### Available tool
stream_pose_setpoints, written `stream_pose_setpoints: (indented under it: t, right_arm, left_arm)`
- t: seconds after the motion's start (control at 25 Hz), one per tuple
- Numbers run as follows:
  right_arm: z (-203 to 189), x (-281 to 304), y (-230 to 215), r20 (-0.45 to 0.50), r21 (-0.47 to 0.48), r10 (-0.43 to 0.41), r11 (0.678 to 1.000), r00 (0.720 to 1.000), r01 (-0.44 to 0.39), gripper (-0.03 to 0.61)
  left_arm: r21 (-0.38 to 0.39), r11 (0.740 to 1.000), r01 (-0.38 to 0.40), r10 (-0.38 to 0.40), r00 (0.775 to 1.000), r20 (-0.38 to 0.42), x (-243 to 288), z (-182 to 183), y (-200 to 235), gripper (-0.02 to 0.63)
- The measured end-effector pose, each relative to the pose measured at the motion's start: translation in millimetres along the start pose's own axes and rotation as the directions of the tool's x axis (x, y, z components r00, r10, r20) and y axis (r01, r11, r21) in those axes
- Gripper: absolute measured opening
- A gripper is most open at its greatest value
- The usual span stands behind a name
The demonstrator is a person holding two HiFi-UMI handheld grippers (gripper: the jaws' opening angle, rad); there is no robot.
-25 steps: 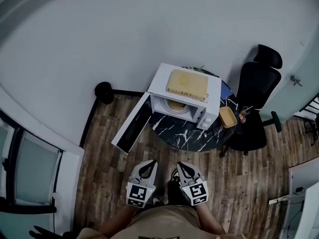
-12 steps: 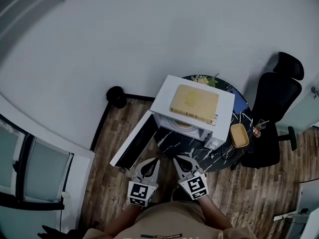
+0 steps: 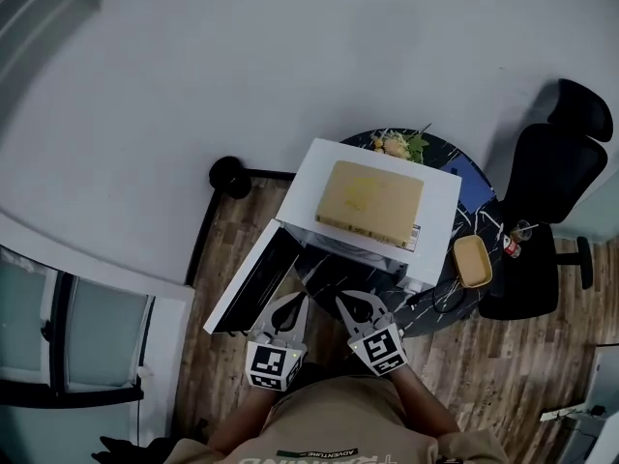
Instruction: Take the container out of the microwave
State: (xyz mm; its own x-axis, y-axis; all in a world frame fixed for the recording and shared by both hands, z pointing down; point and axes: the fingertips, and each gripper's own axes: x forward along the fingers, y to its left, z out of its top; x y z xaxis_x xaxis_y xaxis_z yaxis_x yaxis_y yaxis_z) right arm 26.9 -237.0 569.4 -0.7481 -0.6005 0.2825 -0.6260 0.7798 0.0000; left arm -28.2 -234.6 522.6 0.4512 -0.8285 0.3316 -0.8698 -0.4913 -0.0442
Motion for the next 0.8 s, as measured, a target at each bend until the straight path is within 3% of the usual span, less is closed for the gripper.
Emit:
stream_pose_setpoints:
  t: [0.24,0.44,0.8]
  right_arm:
    - [-6.8,-0.8,-17.8,-0.031,-0.059,-0.045,0.997,0.999,0.043,0.008]
    - [-13.9,4.1,-29.7,-0.041,-0.044,-0.069,0.997,0.997,0.067,0.008]
    - [-6.0,10.2,-28.5,-0.085,-0.055,-0.149,0.988,0.985,0.145,0.008]
  left_arm:
    - [-0.005,1.0,0.02,-0.02,1.0,-0.015,20.4,2.2,-2.7,0.006]
    - [0.003,0.999,0.036,-0.036,0.999,-0.027,29.8,1.5,-1.5,0.006]
    - [0.14,0.989,0.044,-0.041,0.999,-0.023,23.9,6.1,12.3,0.006]
